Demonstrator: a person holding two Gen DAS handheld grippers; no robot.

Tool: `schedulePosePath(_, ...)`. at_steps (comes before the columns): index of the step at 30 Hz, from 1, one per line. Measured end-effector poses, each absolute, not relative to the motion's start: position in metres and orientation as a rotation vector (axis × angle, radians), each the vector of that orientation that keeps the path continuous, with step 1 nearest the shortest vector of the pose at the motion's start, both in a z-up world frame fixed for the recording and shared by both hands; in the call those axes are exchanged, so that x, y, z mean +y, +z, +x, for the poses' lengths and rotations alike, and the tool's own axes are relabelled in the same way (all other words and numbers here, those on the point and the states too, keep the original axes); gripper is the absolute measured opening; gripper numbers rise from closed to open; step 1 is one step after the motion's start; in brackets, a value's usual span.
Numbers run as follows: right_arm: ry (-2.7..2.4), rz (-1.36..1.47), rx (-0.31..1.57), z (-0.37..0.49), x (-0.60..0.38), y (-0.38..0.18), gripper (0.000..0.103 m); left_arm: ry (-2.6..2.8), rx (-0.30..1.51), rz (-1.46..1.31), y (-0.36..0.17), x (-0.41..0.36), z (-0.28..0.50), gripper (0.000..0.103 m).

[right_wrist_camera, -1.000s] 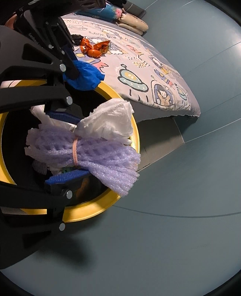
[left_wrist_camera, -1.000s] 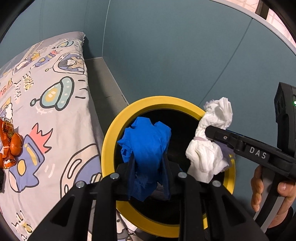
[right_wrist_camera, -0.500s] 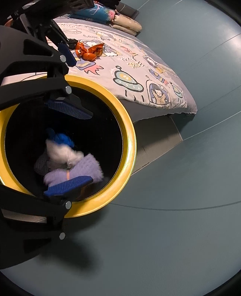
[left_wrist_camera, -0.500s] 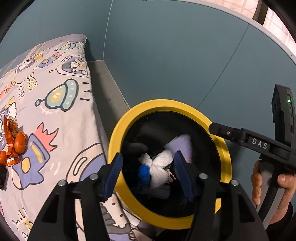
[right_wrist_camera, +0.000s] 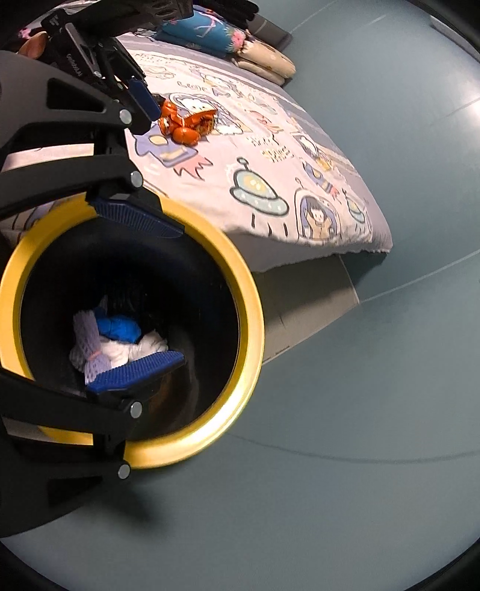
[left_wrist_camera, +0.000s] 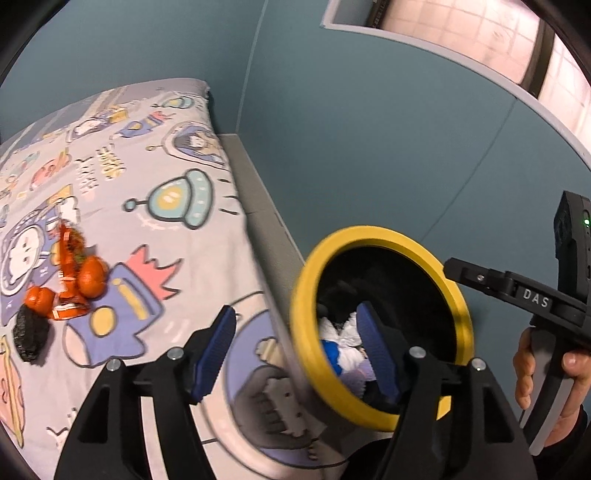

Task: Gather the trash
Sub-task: 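Move both tools back over the remaining trash on the bed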

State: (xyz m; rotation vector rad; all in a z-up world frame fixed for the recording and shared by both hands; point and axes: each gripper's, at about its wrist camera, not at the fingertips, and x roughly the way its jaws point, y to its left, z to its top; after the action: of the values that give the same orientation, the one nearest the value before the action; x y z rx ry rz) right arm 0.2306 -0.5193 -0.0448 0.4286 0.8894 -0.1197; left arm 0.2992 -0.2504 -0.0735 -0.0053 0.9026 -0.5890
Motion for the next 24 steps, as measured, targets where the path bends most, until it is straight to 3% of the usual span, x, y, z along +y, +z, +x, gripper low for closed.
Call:
schedulePosePath(7,-0.056,0.397,0.89,0.25,-0.482,-0.033,0.062,-0.505,0.882,-0.034,-0.067,-0.196,0.308,0.074)
schedulePosePath(24,0.119,0.299,0.942,0.308,-0.369,-0.033,0.062,-0.285,0.904,-0.144,-0.086,-0.063,0.338,0.075)
